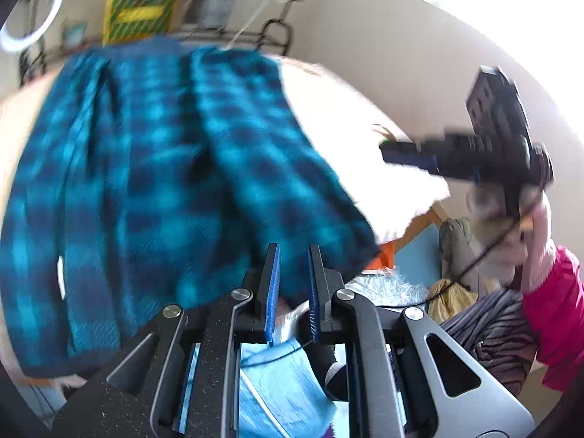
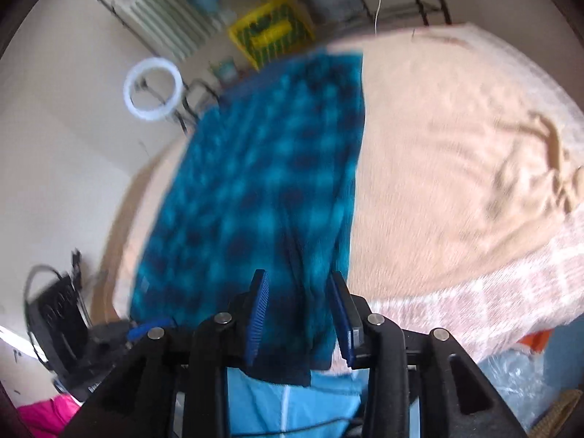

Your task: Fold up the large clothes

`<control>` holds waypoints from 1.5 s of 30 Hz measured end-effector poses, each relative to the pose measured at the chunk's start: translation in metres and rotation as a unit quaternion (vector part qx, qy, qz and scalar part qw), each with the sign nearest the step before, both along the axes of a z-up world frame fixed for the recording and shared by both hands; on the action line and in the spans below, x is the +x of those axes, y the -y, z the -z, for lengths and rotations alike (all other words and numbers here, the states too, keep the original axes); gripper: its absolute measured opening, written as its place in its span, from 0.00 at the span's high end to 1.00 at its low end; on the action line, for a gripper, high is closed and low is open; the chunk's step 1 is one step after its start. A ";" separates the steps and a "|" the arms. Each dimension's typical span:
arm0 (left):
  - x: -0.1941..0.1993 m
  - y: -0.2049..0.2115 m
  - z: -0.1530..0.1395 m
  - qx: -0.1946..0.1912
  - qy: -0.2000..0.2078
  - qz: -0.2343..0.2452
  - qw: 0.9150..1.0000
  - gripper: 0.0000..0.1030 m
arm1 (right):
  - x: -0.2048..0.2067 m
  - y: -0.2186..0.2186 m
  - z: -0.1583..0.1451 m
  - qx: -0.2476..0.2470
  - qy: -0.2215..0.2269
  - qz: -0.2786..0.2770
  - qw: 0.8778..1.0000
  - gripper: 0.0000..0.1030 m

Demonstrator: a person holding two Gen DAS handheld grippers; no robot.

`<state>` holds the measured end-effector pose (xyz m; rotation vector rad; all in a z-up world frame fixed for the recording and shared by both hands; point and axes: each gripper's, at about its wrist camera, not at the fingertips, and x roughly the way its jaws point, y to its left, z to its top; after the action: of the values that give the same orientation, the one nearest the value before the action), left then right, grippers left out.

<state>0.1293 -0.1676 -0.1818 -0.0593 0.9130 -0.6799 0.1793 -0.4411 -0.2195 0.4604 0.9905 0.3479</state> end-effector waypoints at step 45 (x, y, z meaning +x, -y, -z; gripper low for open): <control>0.028 0.017 0.001 -0.157 -0.077 -0.058 0.983 0.88 | 0.221 0.028 0.081 0.089 -0.068 0.097 0.989 0.43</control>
<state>0.1570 -0.1845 -0.1831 -0.4486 0.9353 -0.7123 0.4004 -0.4694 -0.3007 0.7451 1.0414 0.2337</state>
